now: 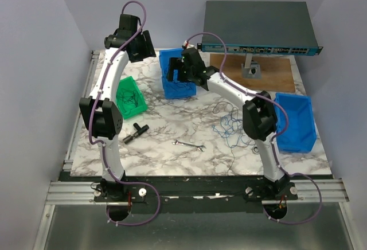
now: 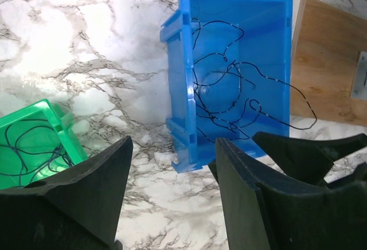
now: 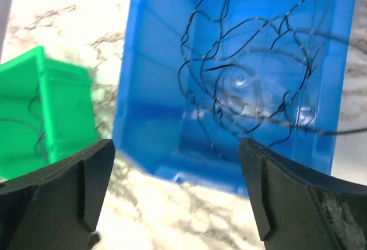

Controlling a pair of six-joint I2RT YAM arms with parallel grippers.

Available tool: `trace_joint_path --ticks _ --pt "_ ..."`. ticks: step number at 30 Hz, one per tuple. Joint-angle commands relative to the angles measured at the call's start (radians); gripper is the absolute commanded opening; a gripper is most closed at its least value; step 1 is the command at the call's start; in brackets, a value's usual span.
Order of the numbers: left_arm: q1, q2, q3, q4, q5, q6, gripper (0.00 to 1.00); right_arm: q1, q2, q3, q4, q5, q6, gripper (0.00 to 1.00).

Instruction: Untangle the cables

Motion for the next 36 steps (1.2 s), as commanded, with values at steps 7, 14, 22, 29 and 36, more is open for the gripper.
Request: trace_joint_path --ticks 7,14,22,29,36 --pt "0.003 -0.066 0.001 0.002 0.059 -0.006 0.62 0.001 -0.222 -0.13 -0.137 -0.055 0.053 1.0" --pt "-0.007 -0.073 -0.034 0.029 0.096 -0.013 0.62 0.001 -0.395 -0.293 -0.111 0.09 0.006 1.0" --pt "-0.118 -0.059 -0.138 0.179 0.217 0.052 0.68 -0.004 -0.742 -0.752 0.264 0.237 -0.019 0.97" --pt "-0.157 -0.099 -0.304 0.35 0.222 0.314 0.66 -0.005 -1.003 -1.036 0.429 0.282 -0.101 0.96" --pt "-0.225 -0.008 -0.208 0.289 0.142 0.458 0.6 -0.006 -1.222 -1.227 0.498 0.293 -0.134 0.96"
